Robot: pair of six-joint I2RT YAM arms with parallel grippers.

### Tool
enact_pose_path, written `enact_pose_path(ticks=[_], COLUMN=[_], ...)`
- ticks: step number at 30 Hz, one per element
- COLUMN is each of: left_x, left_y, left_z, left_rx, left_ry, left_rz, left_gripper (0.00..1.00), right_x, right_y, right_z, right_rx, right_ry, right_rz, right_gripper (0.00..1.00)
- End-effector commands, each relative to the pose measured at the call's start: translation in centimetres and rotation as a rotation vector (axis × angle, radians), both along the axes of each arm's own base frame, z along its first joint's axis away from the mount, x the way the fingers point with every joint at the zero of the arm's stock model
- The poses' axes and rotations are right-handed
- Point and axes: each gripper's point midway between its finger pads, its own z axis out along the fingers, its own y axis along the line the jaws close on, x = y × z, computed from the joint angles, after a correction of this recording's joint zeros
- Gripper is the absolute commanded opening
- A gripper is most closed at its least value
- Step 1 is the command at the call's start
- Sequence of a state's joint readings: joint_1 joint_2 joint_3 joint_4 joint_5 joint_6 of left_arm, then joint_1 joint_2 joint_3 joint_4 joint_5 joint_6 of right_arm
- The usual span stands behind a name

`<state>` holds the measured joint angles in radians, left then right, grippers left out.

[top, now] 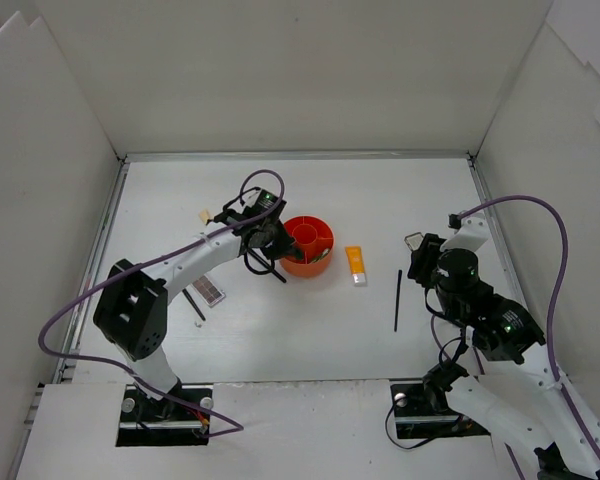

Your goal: Organize the makeup

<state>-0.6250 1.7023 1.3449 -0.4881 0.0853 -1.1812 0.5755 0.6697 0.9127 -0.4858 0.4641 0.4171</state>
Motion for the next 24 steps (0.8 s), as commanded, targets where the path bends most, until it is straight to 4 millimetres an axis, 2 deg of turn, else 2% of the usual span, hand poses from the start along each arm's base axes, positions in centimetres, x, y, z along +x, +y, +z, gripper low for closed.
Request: enact_pose_path(ticks=[1,11,24], left_x=[1.7,2.0,1.4], left_y=[-1.1,-0.9,-0.3], left_z=[2.2,1.4,3.8], left_rx=[-0.05,-0.018,-0.042], left_ry=[-0.072,-0.078,-0.13], left_rz=[-0.012,-0.023,-0.026], left_gripper=[0.0,0.0,0.09], right_x=[1.0,1.0,1.0], right_y=[0.1,0.3,0.6], right_z=[0.6,0.4,0.7], right_rx=[0.026,0.034,0.051], right_ry=[-0.038,-0.034,-0.039], right_rz=[-0.026,-0.022,-0.011], right_gripper=[0.42,0.42,0.42])
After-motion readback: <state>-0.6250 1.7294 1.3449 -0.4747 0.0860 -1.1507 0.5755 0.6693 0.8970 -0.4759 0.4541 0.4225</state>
